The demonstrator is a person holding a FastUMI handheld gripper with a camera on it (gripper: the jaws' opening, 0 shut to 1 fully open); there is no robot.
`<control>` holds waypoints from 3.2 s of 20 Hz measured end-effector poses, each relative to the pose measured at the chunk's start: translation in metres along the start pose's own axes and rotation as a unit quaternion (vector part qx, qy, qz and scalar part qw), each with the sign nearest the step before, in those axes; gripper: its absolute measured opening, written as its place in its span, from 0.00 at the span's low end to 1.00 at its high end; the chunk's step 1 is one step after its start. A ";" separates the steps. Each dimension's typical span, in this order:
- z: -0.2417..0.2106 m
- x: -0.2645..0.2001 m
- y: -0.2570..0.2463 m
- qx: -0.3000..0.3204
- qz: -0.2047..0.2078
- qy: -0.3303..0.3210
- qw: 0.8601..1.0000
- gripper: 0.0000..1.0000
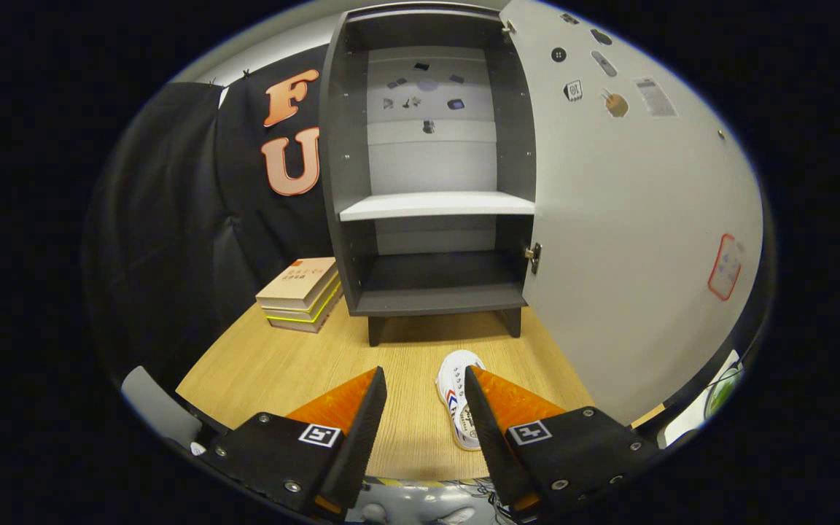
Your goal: Open the shoe cabinet door, grab the shoes and put them into the shoe cabinet, then close the shoe cabinet door.
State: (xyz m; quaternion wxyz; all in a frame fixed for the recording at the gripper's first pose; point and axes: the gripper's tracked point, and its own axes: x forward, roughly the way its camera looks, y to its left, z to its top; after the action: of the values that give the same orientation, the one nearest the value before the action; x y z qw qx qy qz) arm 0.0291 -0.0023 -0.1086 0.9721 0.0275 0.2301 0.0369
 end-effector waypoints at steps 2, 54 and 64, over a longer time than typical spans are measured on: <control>-0.015 0.000 -0.003 0.005 -0.002 0.028 1.000 0.69; 0.058 -0.053 0.045 -0.004 0.034 0.047 0.998 0.00; 0.260 -0.105 0.071 -0.037 0.056 -0.109 0.992 0.00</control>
State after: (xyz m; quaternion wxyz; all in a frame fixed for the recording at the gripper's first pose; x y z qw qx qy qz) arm 0.0482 0.0499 0.1755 0.9881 0.0079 0.1190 0.0969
